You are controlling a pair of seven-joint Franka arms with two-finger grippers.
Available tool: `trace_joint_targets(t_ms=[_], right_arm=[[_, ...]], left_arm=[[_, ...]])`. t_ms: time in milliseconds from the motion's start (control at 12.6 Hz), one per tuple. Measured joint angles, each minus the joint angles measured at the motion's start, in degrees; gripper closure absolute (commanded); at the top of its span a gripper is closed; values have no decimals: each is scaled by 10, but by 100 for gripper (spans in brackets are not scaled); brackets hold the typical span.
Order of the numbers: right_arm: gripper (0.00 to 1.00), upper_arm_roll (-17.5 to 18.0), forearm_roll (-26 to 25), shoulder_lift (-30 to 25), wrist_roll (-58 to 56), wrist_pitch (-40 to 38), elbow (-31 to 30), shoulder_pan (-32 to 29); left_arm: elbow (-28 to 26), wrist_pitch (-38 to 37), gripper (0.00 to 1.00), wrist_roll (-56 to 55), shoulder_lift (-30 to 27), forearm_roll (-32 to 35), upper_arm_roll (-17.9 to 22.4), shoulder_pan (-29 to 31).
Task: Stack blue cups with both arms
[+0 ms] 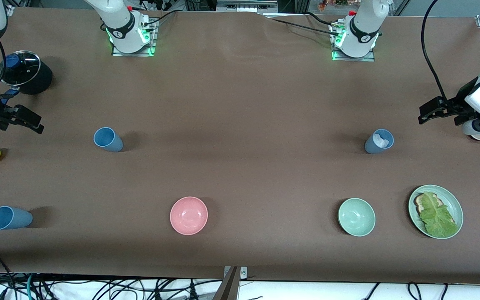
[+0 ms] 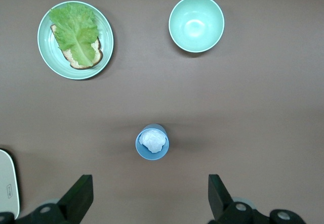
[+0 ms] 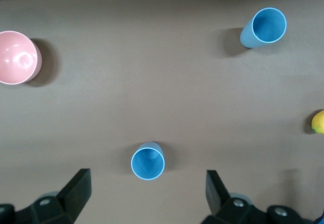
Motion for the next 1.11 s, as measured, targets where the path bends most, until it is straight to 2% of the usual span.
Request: trace_joint_targets(t_ms=[395, 791, 1107], right_arm=[[0, 4, 1, 1, 0, 1, 0, 1], [0, 12, 6, 82, -1, -29, -3, 2], [0, 16, 9, 103, -17, -38, -19, 10]], left_arm=[[0, 4, 0, 0, 0, 0, 0, -1], [1, 4, 0, 1, 0, 0, 0, -4], [1, 4, 0, 1, 0, 0, 0, -4]])
